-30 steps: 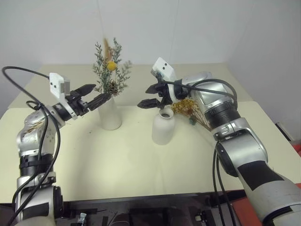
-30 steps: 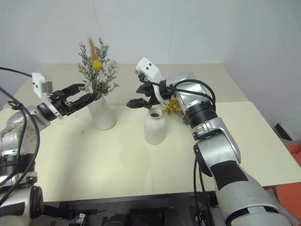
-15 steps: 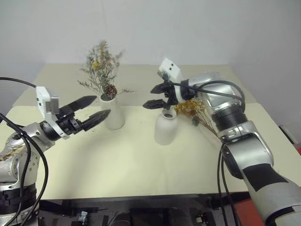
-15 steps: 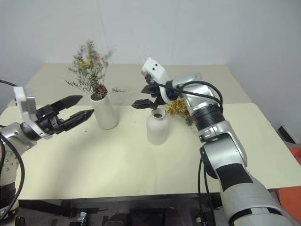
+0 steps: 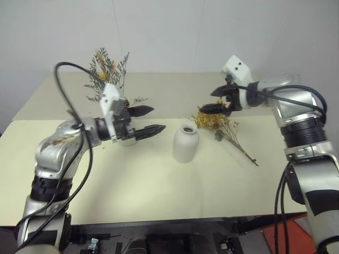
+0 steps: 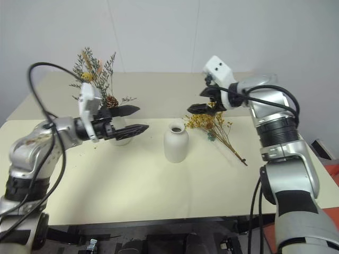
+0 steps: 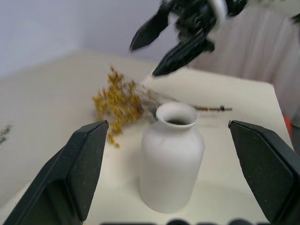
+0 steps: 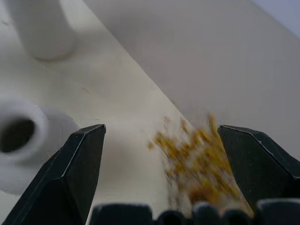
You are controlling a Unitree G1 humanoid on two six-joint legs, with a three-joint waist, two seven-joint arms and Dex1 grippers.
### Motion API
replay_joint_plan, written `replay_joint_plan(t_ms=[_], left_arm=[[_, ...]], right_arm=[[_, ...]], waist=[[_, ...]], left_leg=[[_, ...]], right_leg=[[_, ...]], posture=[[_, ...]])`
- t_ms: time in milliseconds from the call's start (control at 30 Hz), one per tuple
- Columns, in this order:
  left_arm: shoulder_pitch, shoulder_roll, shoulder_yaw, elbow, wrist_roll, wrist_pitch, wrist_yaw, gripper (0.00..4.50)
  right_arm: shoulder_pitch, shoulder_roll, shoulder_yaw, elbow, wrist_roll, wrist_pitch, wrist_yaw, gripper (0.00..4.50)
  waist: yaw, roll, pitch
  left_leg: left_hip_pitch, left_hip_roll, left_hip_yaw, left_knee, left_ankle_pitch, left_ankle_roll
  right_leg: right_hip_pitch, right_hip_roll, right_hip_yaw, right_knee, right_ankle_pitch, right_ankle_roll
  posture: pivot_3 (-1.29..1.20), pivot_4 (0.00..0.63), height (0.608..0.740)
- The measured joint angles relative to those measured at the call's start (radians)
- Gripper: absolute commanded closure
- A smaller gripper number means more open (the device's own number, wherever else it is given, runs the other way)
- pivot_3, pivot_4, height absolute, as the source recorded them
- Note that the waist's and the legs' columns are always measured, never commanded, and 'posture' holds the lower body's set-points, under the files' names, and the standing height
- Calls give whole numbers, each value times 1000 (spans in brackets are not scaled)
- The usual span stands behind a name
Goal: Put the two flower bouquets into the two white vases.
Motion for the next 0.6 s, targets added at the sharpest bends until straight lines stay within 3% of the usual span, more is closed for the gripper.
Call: replay_joint_plan(t_ms=[267, 600], left_arm=[[-224, 11, -151, 104, 75, 155, -61, 22], [-390, 33, -300, 199, 141, 247, -246, 22]], right_arm=[[-33, -3, 86, 243, -157, 68, -102, 0], [-117, -7, 184, 498, -268, -4, 44, 0]], waist=[[-2, 1, 1], [-3, 3, 2]], left_leg=[[-1, 0, 0, 0, 0, 0], [-1, -1, 1, 0, 0, 0]], right_leg=[[-1, 0, 1, 0, 0, 0], [-1, 0, 1, 0, 0, 1]], posture=[[0, 150, 740], [0, 150, 740]])
